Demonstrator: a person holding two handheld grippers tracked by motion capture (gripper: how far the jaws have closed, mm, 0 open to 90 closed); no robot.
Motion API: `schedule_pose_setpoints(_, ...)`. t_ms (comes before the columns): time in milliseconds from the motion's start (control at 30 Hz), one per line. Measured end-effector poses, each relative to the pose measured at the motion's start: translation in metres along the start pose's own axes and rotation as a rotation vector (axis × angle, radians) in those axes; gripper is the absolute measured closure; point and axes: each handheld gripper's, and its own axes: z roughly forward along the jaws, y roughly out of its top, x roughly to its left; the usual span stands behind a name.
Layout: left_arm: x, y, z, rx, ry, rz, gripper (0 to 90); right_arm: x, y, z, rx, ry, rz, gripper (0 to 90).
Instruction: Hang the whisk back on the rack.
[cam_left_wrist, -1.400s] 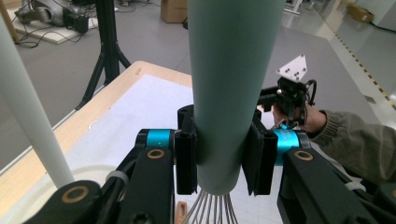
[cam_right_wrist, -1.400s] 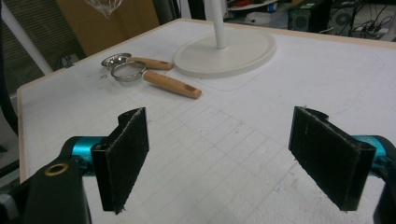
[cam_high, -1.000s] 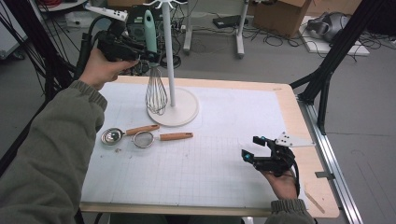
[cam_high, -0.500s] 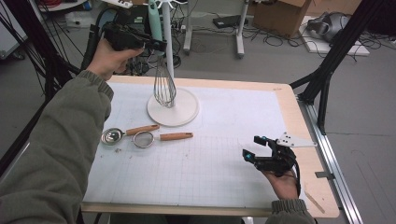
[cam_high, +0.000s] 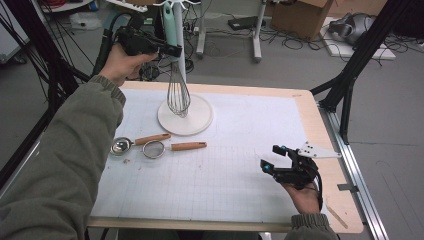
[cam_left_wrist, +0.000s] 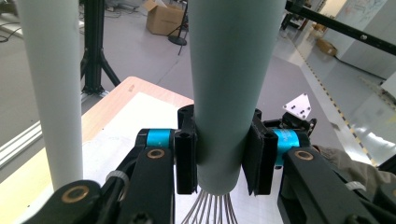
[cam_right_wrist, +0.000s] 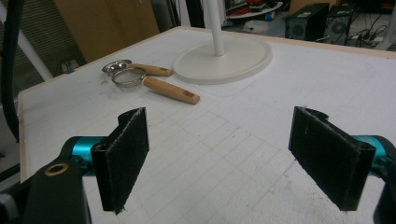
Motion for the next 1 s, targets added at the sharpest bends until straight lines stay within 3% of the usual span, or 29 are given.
schedule_pose_setpoints(233,0.005,-0.001,0.001,-0.013,-0.016,-0.019,69.0,0.001,0.0,0.0,0.0,0.007,0.002,19.0)
schedule_pose_setpoints(500,0.006,-0.002,0.006,-0.009,0.01,-0.022,68.1,0.001,0.0,0.0,-0.003,0.014,0.0,19.1)
schedule_pose_setpoints(633,0.002,-0.001,0.004,-0.008,0.056,-0.01,66.0,0.001,0.0,0.0,-0.002,0.014,-0.001,19.2)
schedule_pose_setpoints(767,-0.003,0.001,-0.001,-0.003,0.128,0.002,60.9,0.0,0.0,0.0,-0.005,0.016,0.002,19.1)
schedule_pose_setpoints(1000,-0.013,0.001,-0.012,0.017,0.197,0.03,59.9,0.0,0.0,-0.002,-0.011,0.015,0.004,19.2)
